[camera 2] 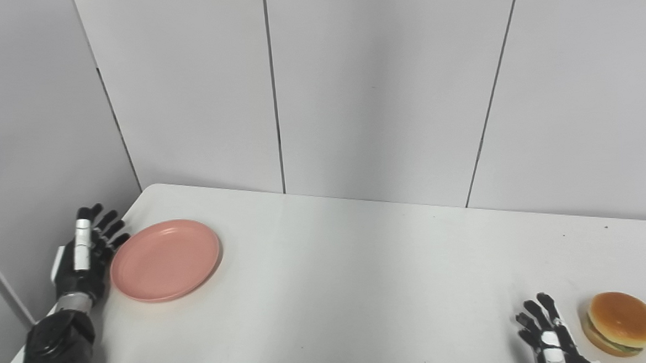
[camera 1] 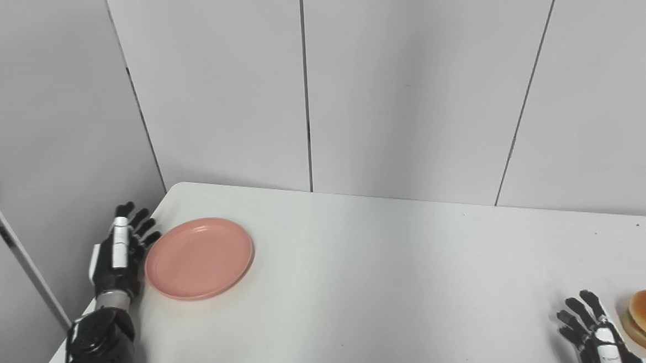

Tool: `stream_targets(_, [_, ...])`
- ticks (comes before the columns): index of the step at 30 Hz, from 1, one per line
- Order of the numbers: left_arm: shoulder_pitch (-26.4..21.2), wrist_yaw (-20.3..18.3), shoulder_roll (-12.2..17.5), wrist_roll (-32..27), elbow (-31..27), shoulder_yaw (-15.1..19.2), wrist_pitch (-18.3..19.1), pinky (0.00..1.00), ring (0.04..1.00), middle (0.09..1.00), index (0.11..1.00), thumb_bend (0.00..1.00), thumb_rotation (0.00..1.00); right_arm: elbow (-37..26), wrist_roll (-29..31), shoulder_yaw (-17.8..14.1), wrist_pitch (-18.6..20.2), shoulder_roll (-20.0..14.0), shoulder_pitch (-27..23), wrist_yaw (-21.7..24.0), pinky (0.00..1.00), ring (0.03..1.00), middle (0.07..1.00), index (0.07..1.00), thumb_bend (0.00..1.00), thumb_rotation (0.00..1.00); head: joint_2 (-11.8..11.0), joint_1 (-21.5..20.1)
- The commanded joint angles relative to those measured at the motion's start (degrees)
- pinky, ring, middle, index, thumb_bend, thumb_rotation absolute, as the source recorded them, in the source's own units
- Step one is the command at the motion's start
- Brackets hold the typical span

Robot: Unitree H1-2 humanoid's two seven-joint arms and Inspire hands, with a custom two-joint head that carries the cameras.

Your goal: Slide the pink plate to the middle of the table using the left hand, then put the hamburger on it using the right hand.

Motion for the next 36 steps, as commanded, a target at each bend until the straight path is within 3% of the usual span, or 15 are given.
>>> stream_targets(1, [-1.00, -1.51, 0.49, -0.33, -2.93, -0.59, 0.56, 0.77, 0.853, 0.878, 0.907, 0.85, 0.84, 1.12, 0.10, 0.88, 1.30, 1.48, 2.55, -0.28, 0.88, 0.869, 0.906, 0.932, 0.85, 0.93, 0.09, -0.20])
stream_targets(18, [-0.01, -2.87, -1.33, 0.56, -8.67, -3.82, 4.85, 0.70, 0.831, 0.859, 0.915, 0.87, 0.82, -2.12, -1.01, 2.23, 3.20, 1.26, 3.44, -1.26, 0.86, 0.857, 0.891, 0.927, 0.83, 0.91, 1.83, -1.62])
stream_targets(26, [0.53, -4.22, -2.96, 0.71, -11.52, -5.54, 6.51, 0.73, 0.849, 0.863, 0.924, 0.86, 0.83, -3.00, -1.35, 2.72, 3.93, 1.56, 3.57, -1.60, 0.84, 0.848, 0.890, 0.930, 0.79, 0.91, 2.13, -2.40])
stream_targets(36, [1.32, -2.30, -7.09, 3.38, -17.60, -8.90, 10.70, 0.73, 0.842, 0.843, 0.908, 0.85, 0.85, -4.03, -2.20, 3.62, 4.36, 2.17, 3.82, -2.02, 0.84, 0.859, 0.896, 0.940, 0.72, 0.90, 3.30, -4.81])
